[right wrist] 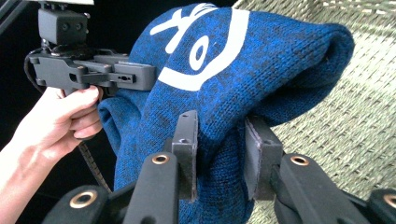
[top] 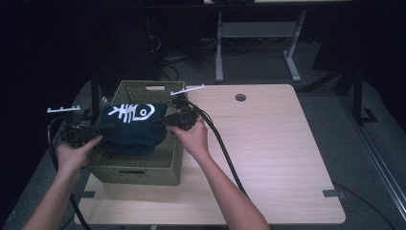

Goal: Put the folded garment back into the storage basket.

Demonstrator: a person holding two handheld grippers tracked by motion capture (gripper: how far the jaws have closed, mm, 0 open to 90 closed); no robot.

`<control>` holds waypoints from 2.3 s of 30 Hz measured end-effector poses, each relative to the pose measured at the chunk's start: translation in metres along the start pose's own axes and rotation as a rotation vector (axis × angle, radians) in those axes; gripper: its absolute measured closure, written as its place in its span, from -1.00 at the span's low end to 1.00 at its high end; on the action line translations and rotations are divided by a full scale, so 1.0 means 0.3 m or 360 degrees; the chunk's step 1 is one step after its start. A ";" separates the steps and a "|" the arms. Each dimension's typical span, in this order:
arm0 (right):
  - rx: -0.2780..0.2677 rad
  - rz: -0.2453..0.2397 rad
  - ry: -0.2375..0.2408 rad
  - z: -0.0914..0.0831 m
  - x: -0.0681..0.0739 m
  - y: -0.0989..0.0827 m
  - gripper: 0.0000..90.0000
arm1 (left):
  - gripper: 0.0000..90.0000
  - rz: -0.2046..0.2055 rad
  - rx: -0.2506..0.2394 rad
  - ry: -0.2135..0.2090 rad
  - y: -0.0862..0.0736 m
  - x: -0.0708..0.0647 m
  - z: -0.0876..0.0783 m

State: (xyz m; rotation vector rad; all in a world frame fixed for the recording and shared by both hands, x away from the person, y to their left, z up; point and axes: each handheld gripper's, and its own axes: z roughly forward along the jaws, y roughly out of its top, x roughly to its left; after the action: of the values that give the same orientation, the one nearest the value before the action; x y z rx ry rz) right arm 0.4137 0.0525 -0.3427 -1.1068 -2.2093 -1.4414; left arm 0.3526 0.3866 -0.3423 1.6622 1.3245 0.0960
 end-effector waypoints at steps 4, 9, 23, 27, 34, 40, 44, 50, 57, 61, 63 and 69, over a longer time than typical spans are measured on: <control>0.0019 0.0001 -0.0018 0.023 -0.012 -0.004 0.53 | 0.41 -0.0016 0.0013 0.0028 -0.008 0.016 0.012; 0.0043 0.0018 -0.0032 0.046 -0.028 -0.010 0.52 | 0.37 -0.0039 0.0044 0.0060 -0.021 0.039 0.031; 0.0103 0.0011 -0.0126 0.093 -0.050 -0.034 0.51 | 0.35 0.0009 0.0157 0.0171 -0.020 0.049 0.061; 0.0107 -0.0004 -0.0148 0.093 -0.052 -0.042 0.50 | 0.34 0.0024 0.0170 0.0205 -0.018 0.045 0.068; 0.0120 -0.0136 -0.0394 0.070 -0.029 -0.037 0.08 | 0.08 0.0036 0.0085 0.0368 -0.013 0.043 0.059; 0.0093 -0.0146 -0.0393 0.033 -0.026 -0.029 0.03 | 0.07 0.0054 0.0071 0.0351 -0.012 0.037 0.053; 0.0082 -0.0153 -0.0369 0.011 -0.022 -0.024 0.07 | 0.08 0.0067 0.0061 0.0321 -0.015 0.028 0.048; 0.0058 -0.0139 -0.0313 -0.020 -0.022 -0.020 0.09 | 0.08 0.0074 0.0034 0.0256 -0.016 0.006 0.041; 0.0000 -0.0136 -0.0165 -0.090 -0.015 -0.022 0.08 | 0.03 0.0102 0.0022 0.0204 -0.018 -0.050 0.033; -0.0035 -0.0149 -0.0090 -0.143 -0.021 -0.033 0.06 | 0.00 0.0087 -0.0017 0.0189 -0.019 -0.074 0.025; -0.0044 -0.0144 -0.0066 -0.165 -0.029 -0.041 0.05 | -0.01 0.0081 -0.0019 0.0180 -0.020 -0.085 0.023; -0.0075 -0.0131 -0.0043 -0.239 -0.061 -0.058 0.00 | -0.05 0.0091 -0.0029 0.0146 -0.022 -0.128 0.031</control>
State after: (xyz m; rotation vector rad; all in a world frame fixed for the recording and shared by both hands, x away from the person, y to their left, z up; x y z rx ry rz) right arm 0.4011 -0.0218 -0.3317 -1.0676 -2.2751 -1.5279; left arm 0.3380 0.3504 -0.3336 1.6979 1.3404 0.2203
